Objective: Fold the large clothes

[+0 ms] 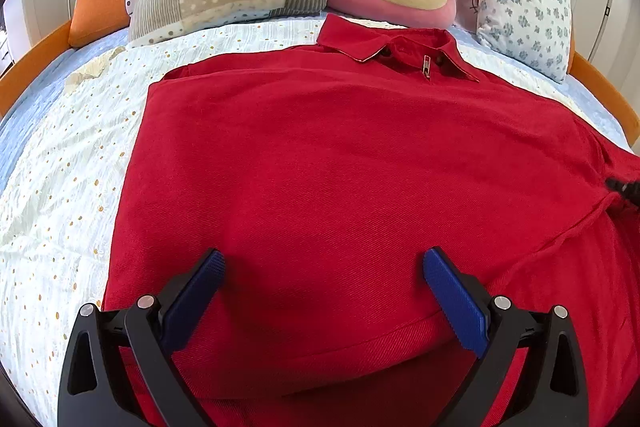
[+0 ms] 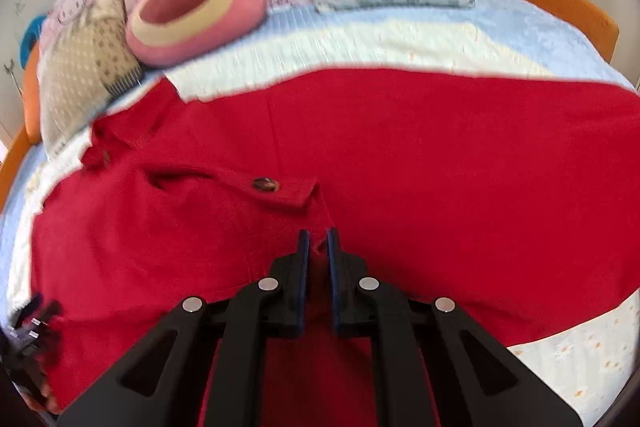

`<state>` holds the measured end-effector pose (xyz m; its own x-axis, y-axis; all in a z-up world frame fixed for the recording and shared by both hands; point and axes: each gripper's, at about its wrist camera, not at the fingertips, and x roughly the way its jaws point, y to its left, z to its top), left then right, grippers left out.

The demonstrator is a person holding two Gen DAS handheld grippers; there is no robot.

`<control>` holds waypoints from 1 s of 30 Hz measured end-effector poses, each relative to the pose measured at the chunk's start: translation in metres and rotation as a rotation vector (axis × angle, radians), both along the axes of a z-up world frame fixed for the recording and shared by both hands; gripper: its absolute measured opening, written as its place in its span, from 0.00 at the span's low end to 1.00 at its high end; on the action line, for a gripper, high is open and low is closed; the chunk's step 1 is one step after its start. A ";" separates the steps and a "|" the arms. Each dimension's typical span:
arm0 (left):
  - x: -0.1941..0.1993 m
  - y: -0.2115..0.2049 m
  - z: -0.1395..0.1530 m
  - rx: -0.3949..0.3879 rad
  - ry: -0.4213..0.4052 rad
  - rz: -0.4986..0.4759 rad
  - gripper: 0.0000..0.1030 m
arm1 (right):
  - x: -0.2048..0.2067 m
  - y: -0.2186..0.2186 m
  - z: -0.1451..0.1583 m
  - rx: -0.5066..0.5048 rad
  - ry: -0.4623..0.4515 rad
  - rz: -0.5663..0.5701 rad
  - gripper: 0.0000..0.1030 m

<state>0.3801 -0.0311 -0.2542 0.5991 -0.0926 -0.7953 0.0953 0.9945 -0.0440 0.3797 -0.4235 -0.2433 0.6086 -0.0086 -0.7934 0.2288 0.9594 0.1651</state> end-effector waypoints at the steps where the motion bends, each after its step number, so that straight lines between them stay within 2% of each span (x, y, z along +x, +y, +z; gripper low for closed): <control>1: 0.000 0.000 0.000 0.005 0.001 0.000 0.97 | -0.004 0.003 -0.005 -0.027 -0.025 0.004 0.09; 5: 0.001 -0.003 -0.001 0.024 0.004 0.000 0.97 | -0.008 0.015 -0.003 -0.116 -0.039 0.021 0.12; 7: 0.002 -0.004 0.001 0.036 0.009 0.004 0.97 | -0.011 0.014 0.004 -0.106 -0.033 0.020 0.22; 8: 0.002 -0.006 0.002 0.046 0.012 0.008 0.97 | -0.017 0.012 0.011 -0.091 -0.046 0.023 0.37; 9: 0.001 -0.009 0.005 0.064 0.012 0.022 0.97 | -0.026 0.009 0.020 -0.095 -0.071 0.025 0.42; 10: 0.000 -0.012 0.009 0.070 0.009 0.034 0.97 | -0.036 0.007 0.030 -0.107 -0.097 0.034 0.42; 14: -0.011 -0.042 0.033 -0.001 -0.032 0.011 0.97 | -0.065 -0.006 0.056 -0.115 -0.132 0.072 0.41; 17: -0.022 -0.100 0.059 -0.052 -0.082 -0.085 0.97 | -0.090 -0.020 0.076 -0.106 -0.166 0.074 0.41; 22: -0.036 -0.199 0.077 -0.147 -0.104 -0.259 0.97 | -0.128 -0.054 0.103 -0.080 -0.198 0.039 0.41; 25: -0.034 -0.253 0.070 -0.139 -0.089 -0.311 0.97 | -0.152 -0.089 0.117 -0.105 -0.179 -0.008 0.43; 28: -0.025 -0.291 0.051 -0.112 -0.040 -0.327 0.90 | -0.174 -0.130 0.129 -0.124 -0.169 -0.074 0.53; 30: -0.017 -0.308 0.034 -0.088 -0.004 -0.316 0.89 | -0.188 -0.159 0.136 -0.159 -0.168 -0.134 0.62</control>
